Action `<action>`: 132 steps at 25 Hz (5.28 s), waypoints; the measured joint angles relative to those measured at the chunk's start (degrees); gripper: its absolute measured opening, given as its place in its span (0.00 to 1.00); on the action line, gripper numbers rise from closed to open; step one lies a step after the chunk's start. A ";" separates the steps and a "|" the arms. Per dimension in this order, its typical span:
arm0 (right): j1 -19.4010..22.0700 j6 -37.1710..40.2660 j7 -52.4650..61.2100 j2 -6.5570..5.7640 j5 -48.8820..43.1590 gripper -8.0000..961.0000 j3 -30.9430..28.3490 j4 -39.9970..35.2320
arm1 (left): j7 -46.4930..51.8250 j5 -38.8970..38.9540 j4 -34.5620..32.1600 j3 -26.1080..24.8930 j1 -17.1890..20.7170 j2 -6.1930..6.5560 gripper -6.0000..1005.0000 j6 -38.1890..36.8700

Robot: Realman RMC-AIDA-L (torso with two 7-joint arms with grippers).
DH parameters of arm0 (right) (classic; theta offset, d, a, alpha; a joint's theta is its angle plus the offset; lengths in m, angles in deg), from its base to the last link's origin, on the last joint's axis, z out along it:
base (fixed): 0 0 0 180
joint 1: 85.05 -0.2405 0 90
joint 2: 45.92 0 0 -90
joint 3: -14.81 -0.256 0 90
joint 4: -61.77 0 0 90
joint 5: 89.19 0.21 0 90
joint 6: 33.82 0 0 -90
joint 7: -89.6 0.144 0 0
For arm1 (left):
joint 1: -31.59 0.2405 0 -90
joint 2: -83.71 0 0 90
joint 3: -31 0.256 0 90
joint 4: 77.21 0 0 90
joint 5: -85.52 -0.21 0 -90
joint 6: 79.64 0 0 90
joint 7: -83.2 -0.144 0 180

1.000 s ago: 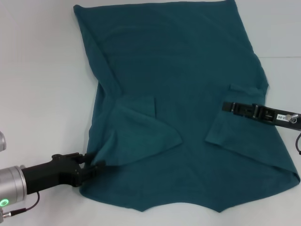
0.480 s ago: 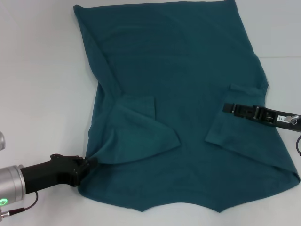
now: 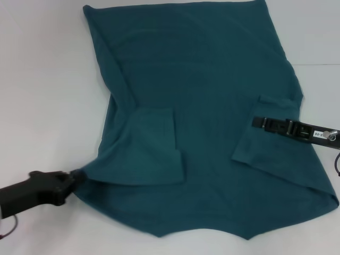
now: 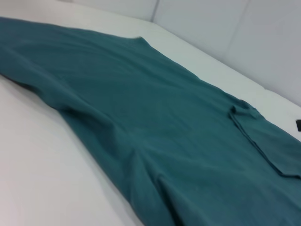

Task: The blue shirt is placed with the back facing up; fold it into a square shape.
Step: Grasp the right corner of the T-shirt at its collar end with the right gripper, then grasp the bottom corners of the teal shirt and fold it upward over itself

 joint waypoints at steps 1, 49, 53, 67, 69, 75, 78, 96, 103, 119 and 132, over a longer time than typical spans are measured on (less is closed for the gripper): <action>-0.02 -0.03 0.00 0.00 -0.03 0.69 0.00 0.03 | -0.14 -0.01 -0.62 -1.75 0.53 0.07 0.03 -0.63; 8.79 11.34 7.82 -8.63 -11.36 0.58 0.55 -0.64 | -0.51 -0.03 1.41 -8.71 3.19 0.08 0.03 -7.49; 8.17 12.66 7.71 -8.26 -12.53 0.57 0.62 -0.61 | -0.51 -0.01 1.41 -8.71 3.20 0.01 0.03 -7.32; 6.12 18.56 6.96 -6.64 -14.35 0.54 0.76 -0.63 | -0.50 0.05 2.08 -8.72 2.62 0.03 0.03 -6.93; 5.80 18.57 7.26 -6.43 -15.10 0.54 0.80 -0.64 | -0.50 0.05 2.10 -8.72 2.53 0.04 0.03 -6.89; 5.60 18.58 7.73 -6.24 -15.54 0.52 0.48 -0.64 | -0.51 0.05 2.11 -8.72 2.43 0.08 0.03 -6.80; 5.70 18.14 8.02 -6.24 -15.56 0.52 0.30 -0.64 | -0.50 0.05 2.11 -8.72 2.31 0.08 0.03 -6.80; 6.80 16.97 8.49 -6.60 -15.28 0.13 -0.18 -0.64 | -0.51 0.05 2.10 -8.72 1.72 0.17 0.03 -6.87; 7.71 18.76 5.05 -6.60 -15.19 0.07 -4.57 -0.64 | 0.75 0.04 1.85 -8.73 1.36 0.30 0.03 -7.45; 11.50 25.34 -1.93 -6.85 -15.25 0.07 -10.12 -0.64 | 3.62 -2.02 -0.60 -8.81 2.69 1.16 0.03 -12.70; 14.05 29.41 -5.97 -6.80 -15.53 0.07 -9.79 -0.73 | 4.71 -7.73 -2.32 -12.08 4.04 1.58 0.03 -24.83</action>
